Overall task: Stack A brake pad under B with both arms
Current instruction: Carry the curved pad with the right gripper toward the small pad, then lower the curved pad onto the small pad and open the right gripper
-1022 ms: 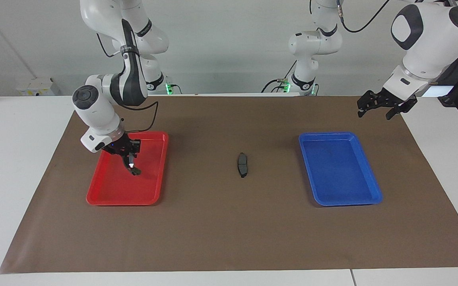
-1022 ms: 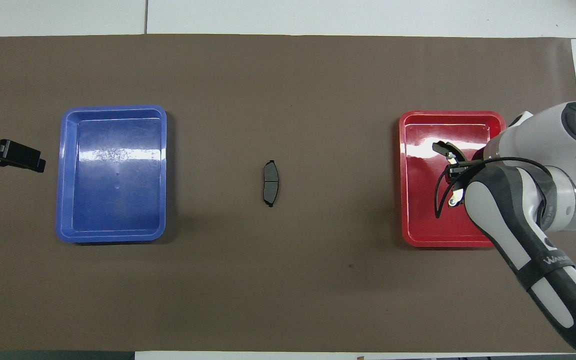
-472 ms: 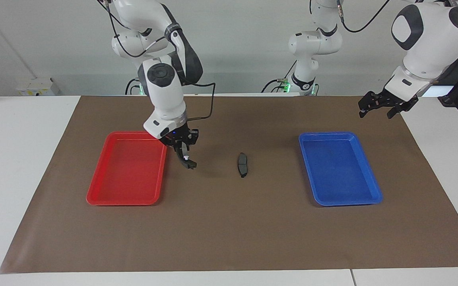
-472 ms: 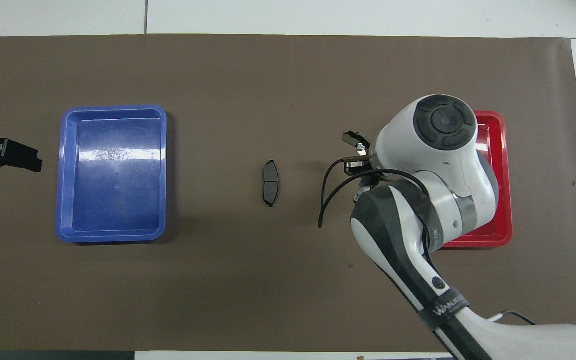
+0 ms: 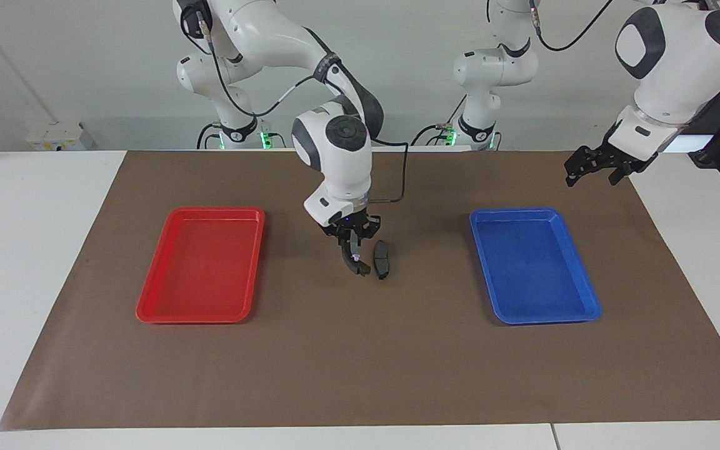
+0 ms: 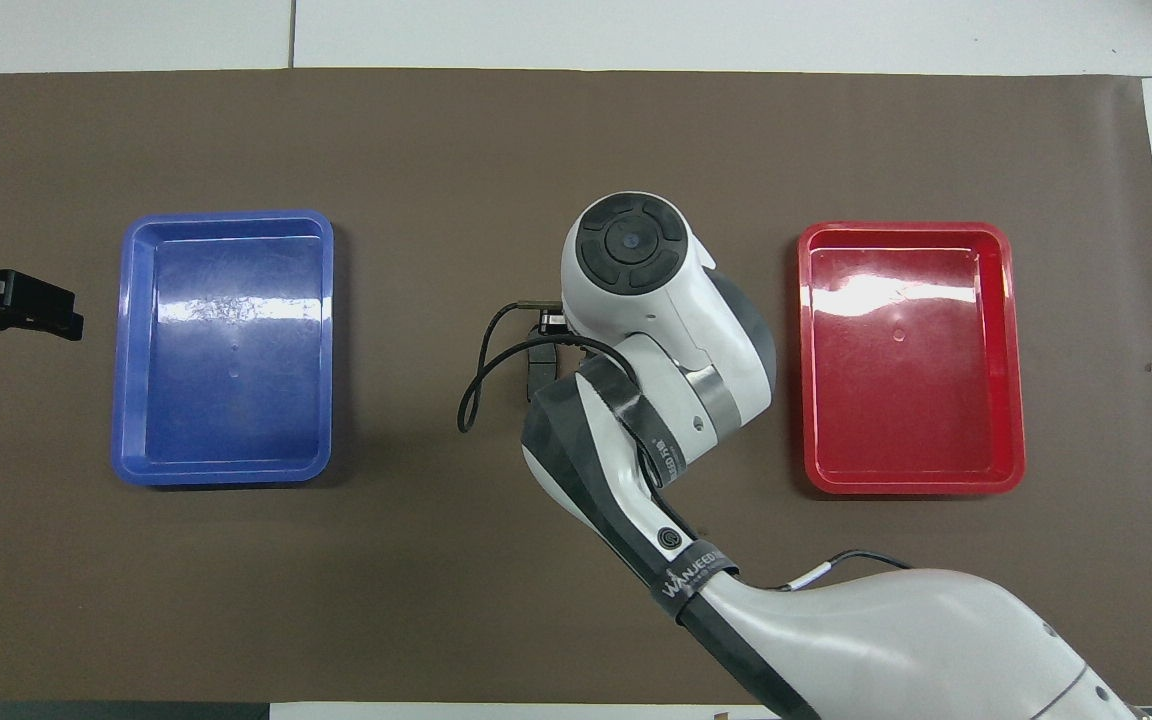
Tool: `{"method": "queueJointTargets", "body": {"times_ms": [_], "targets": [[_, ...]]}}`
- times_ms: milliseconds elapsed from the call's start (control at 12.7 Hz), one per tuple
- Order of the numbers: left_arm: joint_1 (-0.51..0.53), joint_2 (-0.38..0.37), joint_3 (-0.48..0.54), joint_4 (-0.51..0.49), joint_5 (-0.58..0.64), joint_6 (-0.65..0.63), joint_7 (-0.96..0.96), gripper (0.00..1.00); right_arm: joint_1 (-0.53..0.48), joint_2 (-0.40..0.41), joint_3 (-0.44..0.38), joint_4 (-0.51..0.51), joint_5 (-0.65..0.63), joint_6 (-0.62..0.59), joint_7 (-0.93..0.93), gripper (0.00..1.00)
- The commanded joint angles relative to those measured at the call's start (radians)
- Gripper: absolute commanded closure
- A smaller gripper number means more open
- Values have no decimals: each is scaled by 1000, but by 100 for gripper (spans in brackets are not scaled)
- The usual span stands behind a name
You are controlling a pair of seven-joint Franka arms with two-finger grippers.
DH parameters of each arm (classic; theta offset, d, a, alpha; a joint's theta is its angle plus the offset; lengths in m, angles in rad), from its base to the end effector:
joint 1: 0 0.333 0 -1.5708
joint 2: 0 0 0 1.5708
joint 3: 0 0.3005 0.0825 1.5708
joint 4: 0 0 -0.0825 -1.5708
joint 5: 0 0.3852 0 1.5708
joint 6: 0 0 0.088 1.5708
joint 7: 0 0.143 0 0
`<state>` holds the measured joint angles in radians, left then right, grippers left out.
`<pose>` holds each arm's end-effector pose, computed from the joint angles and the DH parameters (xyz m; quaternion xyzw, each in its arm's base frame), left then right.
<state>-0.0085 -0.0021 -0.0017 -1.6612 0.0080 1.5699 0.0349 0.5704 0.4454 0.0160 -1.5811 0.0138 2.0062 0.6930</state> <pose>0.5477 -0.0044 0.5316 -0.9987 0.0227 0.0446 0.0035 0.5589 0.3716 0.3285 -0.9983 0.0570 0.0139 0.0017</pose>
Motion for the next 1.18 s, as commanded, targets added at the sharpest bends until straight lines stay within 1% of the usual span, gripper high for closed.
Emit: {"method": "queueJointTargets", "body": {"times_ms": [0, 314, 393, 550, 629, 865, 1100], "targets": [[5, -18, -6, -8, 12, -14, -20, 0, 26, 48, -4, 36, 6, 35, 14, 100], [5, -21, -4, -16, 4, -2, -6, 0, 43, 50, -4, -54, 8, 129, 13, 100], [5, -21, -4, -15, 4, -2, -6, 0, 45, 56, -4, -54, 8, 134, 14, 100], [5, -21, -4, -17, 6, -1, -7, 0, 51, 55, -4, -62, 9, 106, 16, 100], [4, -21, -4, -17, 6, -1, -9, 0, 60, 50, -4, -85, 9, 112, 16, 100], [4, -21, -4, -17, 6, -4, -10, 0, 62, 49, -1, -94, 12, 141, 62, 100], [4, -21, -4, -17, 6, -1, -10, 0, 62, 44, 4, -125, 12, 180, 65, 100]]}}
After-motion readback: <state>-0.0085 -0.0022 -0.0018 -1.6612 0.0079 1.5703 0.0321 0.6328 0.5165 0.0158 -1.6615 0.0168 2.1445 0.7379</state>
